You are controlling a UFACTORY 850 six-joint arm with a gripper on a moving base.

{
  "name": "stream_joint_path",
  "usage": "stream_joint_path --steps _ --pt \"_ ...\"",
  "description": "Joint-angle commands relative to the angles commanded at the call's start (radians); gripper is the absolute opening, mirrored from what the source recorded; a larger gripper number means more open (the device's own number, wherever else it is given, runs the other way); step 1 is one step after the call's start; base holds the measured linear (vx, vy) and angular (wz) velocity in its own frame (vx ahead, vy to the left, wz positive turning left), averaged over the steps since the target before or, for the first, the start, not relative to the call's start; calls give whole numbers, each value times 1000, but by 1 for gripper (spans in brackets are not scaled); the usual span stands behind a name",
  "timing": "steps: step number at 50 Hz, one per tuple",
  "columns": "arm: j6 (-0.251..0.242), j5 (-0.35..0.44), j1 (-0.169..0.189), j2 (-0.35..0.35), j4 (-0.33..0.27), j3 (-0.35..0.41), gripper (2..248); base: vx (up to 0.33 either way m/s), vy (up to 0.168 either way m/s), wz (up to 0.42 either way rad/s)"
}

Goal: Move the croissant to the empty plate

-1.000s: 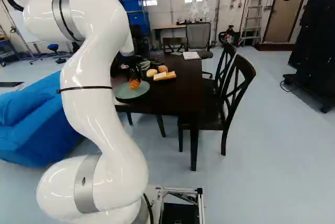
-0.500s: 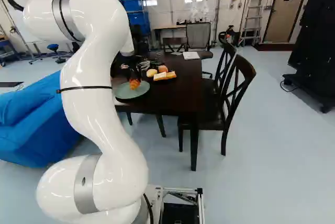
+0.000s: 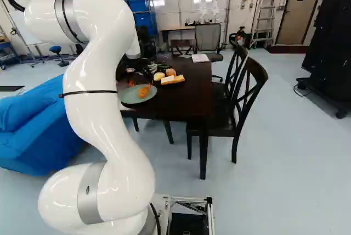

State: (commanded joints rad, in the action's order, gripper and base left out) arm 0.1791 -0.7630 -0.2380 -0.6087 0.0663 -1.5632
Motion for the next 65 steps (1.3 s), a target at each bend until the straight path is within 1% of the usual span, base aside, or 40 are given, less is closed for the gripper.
stream_joint_path --steps 2,3,7,8,42,50,65 --pt "0 0 0 0 0 0 209 0 0 0" --pt "0 0 0 0 0 0 243 0 0 0" --pt "0 0 0 0 0 0 243 0 0 0" --pt "0 0 0 0 0 0 247 0 0 0" --pt "0 0 0 3 0 1 247 0 0 0" --pt "0 2 1 27 0 16 247 0 0 0" --pt "0 20 1 98 -12 70 247 0 0 0"
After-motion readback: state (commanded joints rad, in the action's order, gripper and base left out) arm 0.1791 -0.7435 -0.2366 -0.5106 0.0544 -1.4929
